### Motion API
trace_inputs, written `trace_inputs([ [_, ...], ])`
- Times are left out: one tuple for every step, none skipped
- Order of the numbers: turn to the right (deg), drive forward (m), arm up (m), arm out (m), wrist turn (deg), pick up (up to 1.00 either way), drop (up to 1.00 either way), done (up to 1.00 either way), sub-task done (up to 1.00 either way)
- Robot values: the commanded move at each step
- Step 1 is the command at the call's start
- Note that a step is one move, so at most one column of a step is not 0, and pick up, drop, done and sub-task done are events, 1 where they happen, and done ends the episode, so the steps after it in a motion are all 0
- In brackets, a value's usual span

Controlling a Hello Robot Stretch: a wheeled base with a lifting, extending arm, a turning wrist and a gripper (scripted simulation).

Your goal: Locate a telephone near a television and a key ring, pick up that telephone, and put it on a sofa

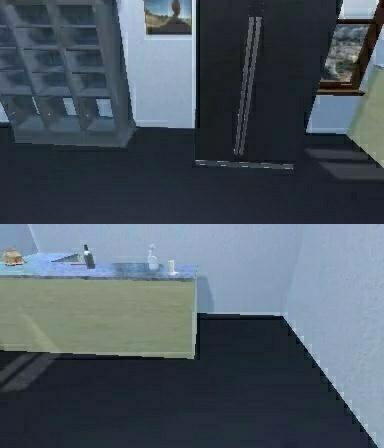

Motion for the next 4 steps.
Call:
trace_inputs([
  [-39.0, 0.00, 0.00, 0.00, 0.0, 0.00, 0.00, 0.00, 0.00],
  [0.0, 0.95, 0.00, 0.00, 0.0, 0.00, 0.00, 0.00, 0.00],
  [-45.0, 0.00, 0.00, 0.00, 0.0, 0.00, 0.00, 0.00, 0.00],
  [0.0, 1.00, 0.00, 0.00, 0.0, 0.00, 0.00, 0.00, 0.00],
])
